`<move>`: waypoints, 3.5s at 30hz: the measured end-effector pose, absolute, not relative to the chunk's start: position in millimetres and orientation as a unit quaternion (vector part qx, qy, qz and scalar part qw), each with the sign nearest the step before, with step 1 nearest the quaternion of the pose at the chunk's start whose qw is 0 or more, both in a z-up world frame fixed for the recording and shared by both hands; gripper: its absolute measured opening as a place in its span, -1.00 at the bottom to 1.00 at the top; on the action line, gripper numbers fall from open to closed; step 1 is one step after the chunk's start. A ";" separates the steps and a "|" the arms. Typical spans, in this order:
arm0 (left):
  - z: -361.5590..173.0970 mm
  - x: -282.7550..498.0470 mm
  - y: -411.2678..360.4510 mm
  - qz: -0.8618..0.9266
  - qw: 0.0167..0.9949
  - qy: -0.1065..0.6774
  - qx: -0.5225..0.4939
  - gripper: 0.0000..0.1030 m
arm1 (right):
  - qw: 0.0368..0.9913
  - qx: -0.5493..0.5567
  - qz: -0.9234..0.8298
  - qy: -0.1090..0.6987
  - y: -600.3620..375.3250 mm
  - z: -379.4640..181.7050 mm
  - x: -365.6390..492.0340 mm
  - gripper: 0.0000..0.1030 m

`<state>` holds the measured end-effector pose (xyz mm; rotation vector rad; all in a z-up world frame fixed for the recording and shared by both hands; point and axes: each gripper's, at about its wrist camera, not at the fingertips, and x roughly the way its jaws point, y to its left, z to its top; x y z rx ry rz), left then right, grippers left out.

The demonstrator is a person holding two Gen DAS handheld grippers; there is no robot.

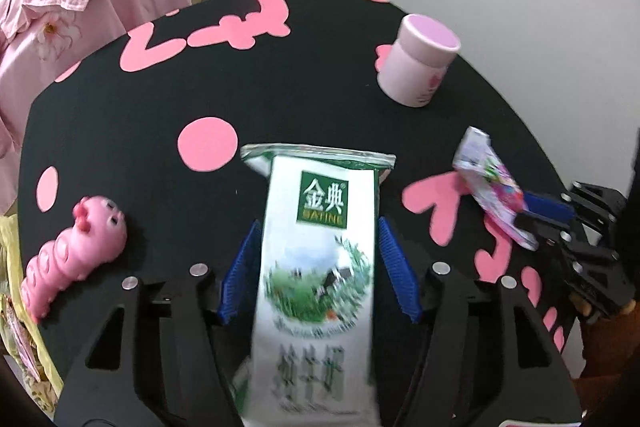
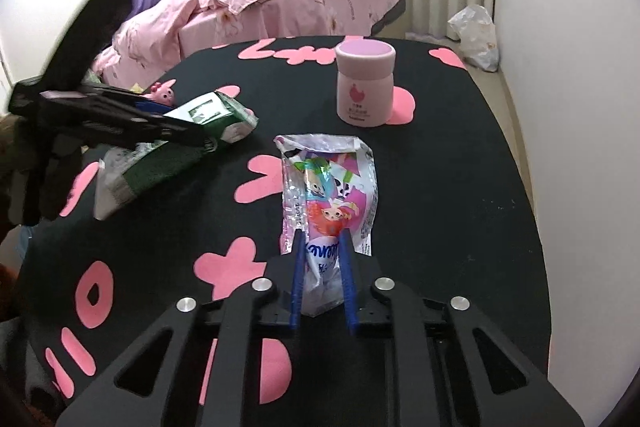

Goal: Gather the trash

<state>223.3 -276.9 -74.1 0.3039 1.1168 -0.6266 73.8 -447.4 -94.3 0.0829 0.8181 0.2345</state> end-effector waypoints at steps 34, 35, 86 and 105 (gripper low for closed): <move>88.9 147.4 29.2 -0.081 0.972 0.210 -0.061 -0.01 | 0.940 -0.056 0.238 0.236 -271.2 68.6 102.1 -0.68; 86.6 149.3 43.4 -0.067 0.973 0.208 -0.068 -0.01 | 0.937 -0.060 0.250 0.236 -258.6 71.8 109.6 -0.68; -70.7 215.6 154.4 -0.056 0.897 0.399 -0.184 0.07 | 0.828 -0.125 0.352 0.418 -30.3 -67.9 277.9 -0.53; 1.7 98.5 61.5 -0.035 0.942 0.329 -0.063 0.30 | 0.912 -0.044 0.238 0.331 -161.4 7.3 131.6 -0.25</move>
